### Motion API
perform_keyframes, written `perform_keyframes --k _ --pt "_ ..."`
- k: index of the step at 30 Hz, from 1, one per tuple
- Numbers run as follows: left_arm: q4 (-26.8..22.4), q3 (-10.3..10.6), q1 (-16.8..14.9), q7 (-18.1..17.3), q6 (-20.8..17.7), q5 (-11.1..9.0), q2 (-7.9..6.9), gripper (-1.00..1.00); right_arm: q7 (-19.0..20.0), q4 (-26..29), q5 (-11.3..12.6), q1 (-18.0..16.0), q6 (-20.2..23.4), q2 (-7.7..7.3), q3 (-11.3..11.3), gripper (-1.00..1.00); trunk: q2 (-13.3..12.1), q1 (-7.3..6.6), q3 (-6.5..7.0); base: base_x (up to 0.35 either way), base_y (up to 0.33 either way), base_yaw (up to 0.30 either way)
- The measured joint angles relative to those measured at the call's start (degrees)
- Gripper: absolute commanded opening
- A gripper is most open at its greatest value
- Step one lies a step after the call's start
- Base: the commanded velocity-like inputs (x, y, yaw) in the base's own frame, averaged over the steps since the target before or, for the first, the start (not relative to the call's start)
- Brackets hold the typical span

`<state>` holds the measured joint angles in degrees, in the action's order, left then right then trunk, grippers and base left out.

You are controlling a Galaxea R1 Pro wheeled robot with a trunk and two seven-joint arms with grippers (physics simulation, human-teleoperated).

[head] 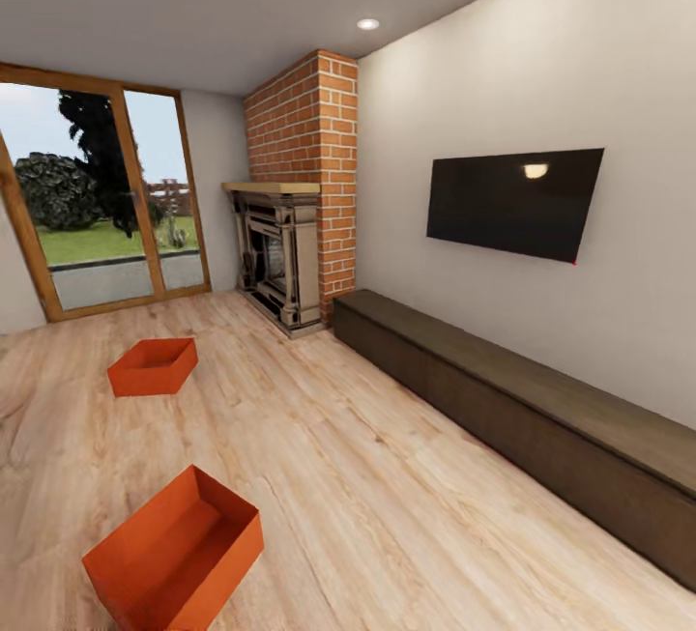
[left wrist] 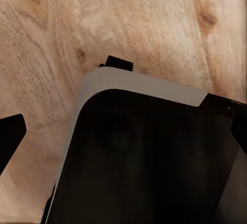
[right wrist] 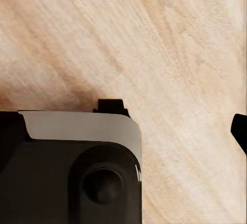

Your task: Move the two storage containers from the living room to the garage. In the garage, place one container on the floor and stack the other container on top of it (either order is fine).

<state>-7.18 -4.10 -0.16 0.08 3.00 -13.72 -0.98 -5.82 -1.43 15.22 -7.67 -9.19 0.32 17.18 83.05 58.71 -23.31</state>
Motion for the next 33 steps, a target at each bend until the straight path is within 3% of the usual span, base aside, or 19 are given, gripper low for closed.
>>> perform_keyframes --k 14,27,33 --pt "0.01 0.0 0.0 0.0 0.03 -0.06 -0.08 1.0 0.01 0.0 0.06 0.0 -0.08 0.0 -0.09 1.0 0.0 0.0 0.0 0.181 -0.17 0.274" --pt "-0.02 0.0 0.0 0.03 0.04 -0.11 0.04 1.0 0.02 0.0 0.01 0.0 0.0 0.0 -0.03 1.0 0.0 0.01 0.0 0.023 -0.015 0.274" --pt "0.06 0.06 0.0 0.01 -0.06 -0.21 -0.06 1.0 0.03 0.0 0.0 0.01 0.0 0.0 -0.04 1.0 0.0 -0.02 0.0 0.218 0.0 0.274"
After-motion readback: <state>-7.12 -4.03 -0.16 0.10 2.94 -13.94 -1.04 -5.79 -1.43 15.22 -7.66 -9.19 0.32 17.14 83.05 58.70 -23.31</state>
